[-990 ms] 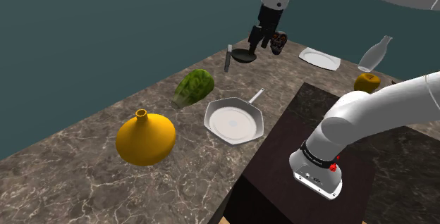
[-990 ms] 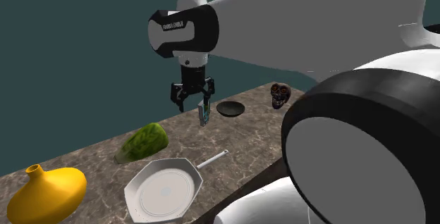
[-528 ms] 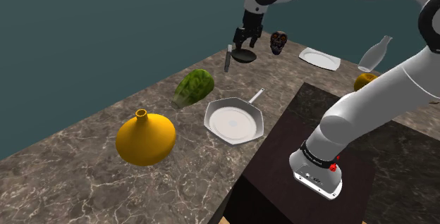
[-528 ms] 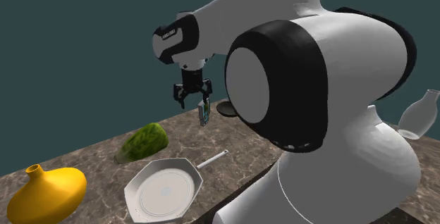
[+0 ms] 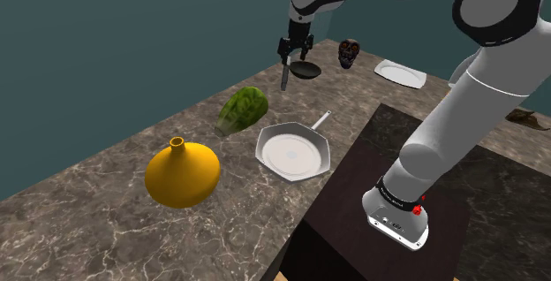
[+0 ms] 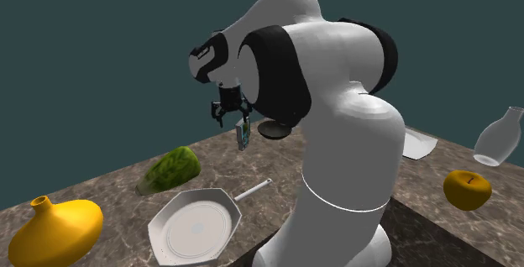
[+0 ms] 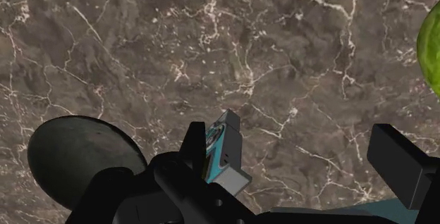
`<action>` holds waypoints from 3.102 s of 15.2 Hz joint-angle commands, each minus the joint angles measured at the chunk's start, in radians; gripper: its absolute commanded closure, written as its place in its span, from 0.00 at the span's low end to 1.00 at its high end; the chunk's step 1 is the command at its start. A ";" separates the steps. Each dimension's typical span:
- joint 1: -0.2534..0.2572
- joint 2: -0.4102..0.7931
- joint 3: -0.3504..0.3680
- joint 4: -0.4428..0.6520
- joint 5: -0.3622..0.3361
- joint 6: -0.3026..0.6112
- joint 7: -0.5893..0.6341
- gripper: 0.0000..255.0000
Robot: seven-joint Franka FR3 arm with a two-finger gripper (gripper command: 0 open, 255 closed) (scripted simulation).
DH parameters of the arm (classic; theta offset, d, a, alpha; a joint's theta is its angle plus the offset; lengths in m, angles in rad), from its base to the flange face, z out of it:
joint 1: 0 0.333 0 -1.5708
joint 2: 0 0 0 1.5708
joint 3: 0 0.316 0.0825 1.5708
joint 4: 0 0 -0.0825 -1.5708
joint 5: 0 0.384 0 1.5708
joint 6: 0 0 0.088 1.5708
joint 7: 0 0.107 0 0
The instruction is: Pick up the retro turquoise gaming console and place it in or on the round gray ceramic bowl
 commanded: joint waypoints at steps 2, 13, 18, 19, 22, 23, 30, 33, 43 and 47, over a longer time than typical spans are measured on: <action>-0.013 0.111 -0.013 0.090 -0.021 0.012 0.030 0.00; -0.022 0.235 -0.028 0.116 -0.038 0.104 0.058 0.00; -0.022 0.235 -0.028 0.116 -0.038 0.104 0.058 0.00; -0.022 0.235 -0.028 0.116 -0.038 0.104 0.058 0.00; -0.022 0.235 -0.028 0.116 -0.038 0.104 0.058 1.00; -0.022 0.235 -0.028 0.116 -0.038 0.104 0.058 1.00; -0.022 0.235 -0.028 0.116 -0.038 0.104 0.058 1.00; -0.022 0.222 -0.027 0.139 -0.037 0.067 0.055 1.00; -0.021 0.190 -0.026 0.232 -0.032 -0.058 0.046 1.00; -0.021 0.183 -0.026 0.277 -0.031 -0.109 0.043 1.00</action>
